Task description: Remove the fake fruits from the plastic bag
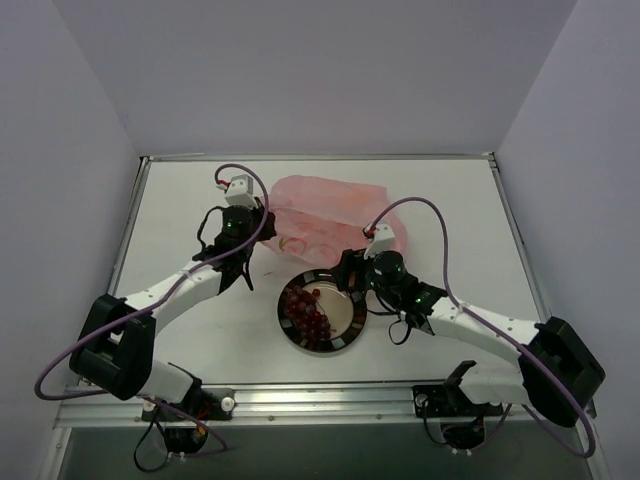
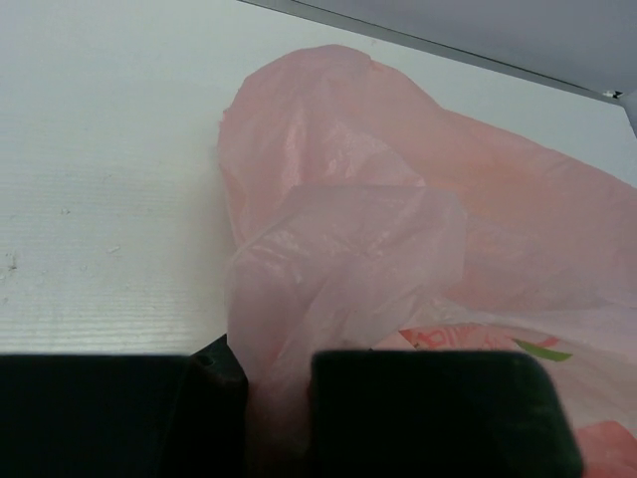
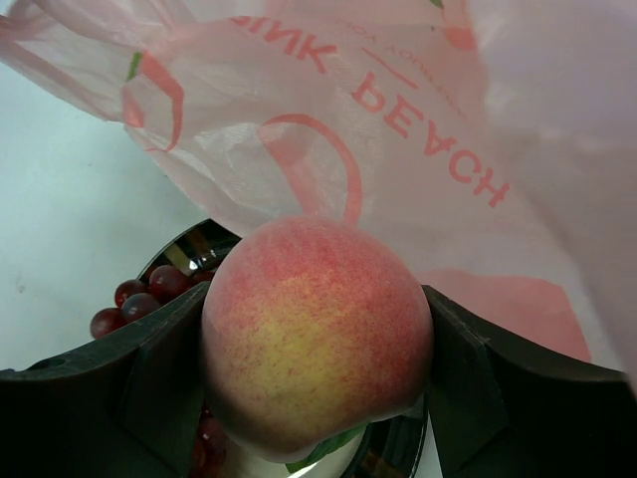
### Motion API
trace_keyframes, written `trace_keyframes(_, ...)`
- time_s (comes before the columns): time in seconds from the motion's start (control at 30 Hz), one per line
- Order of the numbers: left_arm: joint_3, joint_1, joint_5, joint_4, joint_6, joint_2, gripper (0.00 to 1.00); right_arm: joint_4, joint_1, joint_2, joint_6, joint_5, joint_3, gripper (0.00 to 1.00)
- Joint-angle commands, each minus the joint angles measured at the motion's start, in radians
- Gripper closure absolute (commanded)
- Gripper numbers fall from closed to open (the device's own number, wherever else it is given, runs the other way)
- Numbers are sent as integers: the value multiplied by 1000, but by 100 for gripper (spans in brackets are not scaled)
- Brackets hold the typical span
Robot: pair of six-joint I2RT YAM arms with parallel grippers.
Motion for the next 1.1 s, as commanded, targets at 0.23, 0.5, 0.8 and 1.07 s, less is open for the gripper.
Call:
trace_keyframes(0.23,-70,5,-6,-46,-10,-118,98,156,120,166,16,101,28,78)
trace_keyframes(0.5,-38,6,5,-31,1,-92,98,61,226,-23,26,322,-53,76)
trace_keyframes(0.8,-57,0,30,-14,-19,-105,98,112,228,212,20,216,16,71)
trace_keyframes(1.07,-104,-14,26,-8,-22,-129,98,-18,232,144,3,233,103,10)
